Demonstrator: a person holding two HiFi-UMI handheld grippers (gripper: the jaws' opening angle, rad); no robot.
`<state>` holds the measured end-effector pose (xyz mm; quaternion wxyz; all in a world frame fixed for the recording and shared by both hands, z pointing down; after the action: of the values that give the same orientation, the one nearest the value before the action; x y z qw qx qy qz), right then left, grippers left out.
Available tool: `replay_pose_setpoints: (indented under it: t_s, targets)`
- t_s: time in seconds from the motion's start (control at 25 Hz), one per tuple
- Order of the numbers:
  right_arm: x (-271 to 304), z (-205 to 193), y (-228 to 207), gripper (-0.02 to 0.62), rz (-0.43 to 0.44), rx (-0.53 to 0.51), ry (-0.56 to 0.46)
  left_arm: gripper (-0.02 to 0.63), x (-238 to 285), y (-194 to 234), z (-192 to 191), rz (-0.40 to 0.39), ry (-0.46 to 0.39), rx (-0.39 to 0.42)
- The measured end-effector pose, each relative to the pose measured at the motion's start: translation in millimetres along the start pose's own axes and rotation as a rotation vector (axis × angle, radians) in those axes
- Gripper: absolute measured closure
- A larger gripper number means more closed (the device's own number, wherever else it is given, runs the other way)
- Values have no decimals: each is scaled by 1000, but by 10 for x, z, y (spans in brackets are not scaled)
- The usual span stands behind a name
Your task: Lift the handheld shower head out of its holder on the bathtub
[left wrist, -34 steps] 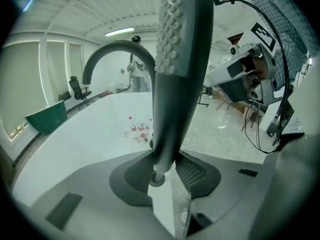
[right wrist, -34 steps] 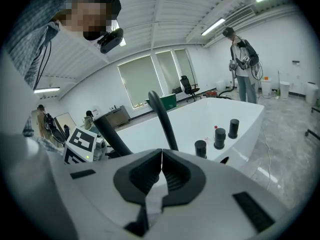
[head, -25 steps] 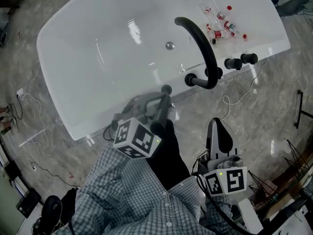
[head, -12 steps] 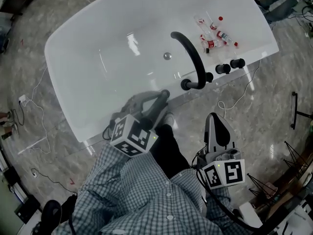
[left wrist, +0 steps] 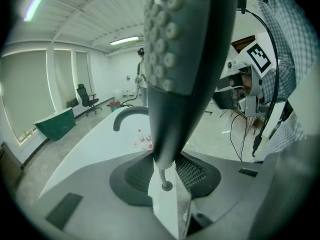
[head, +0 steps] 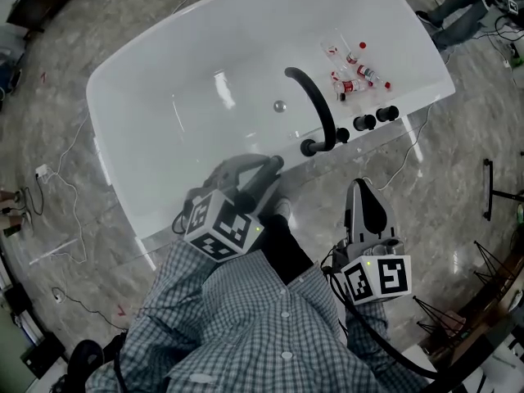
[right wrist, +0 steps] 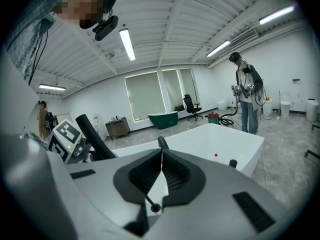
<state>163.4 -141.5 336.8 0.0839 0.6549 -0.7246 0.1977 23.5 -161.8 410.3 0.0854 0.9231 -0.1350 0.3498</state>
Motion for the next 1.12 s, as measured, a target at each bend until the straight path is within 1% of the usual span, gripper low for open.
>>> replay_pose_setpoints:
  t_s: [0.16, 0.56, 0.8, 1.0, 1.12]
  targets:
    - [-31, 144, 11, 578, 9, -20, -23, 474, -116, -4, 124, 18, -1, 11]
    - [-78, 504, 58, 578, 15, -39, -99, 474, -407, -1, 414, 55, -58, -18]
    - [-110, 745, 89, 578, 25, -47, -154, 474, -608, 13, 618, 86, -84, 7]
    - [-170, 1003, 192, 578, 37, -64, -207, 474, -807, 13, 796, 111, -113, 23]
    - [-212, 1155, 265, 578, 48, -81, -244, 474, -897, 17, 875, 125, -115, 37]
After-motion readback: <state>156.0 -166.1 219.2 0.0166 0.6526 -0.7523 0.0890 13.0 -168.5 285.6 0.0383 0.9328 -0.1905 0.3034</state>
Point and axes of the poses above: the fingertips, and each gripper's own axes: x forward along the fingers, y to its left, z out of its top, the point moved 1 cm from there along -x, backward along the fingers, and after that the axes turned 9 degrees about -z, right-handed, at the moved point
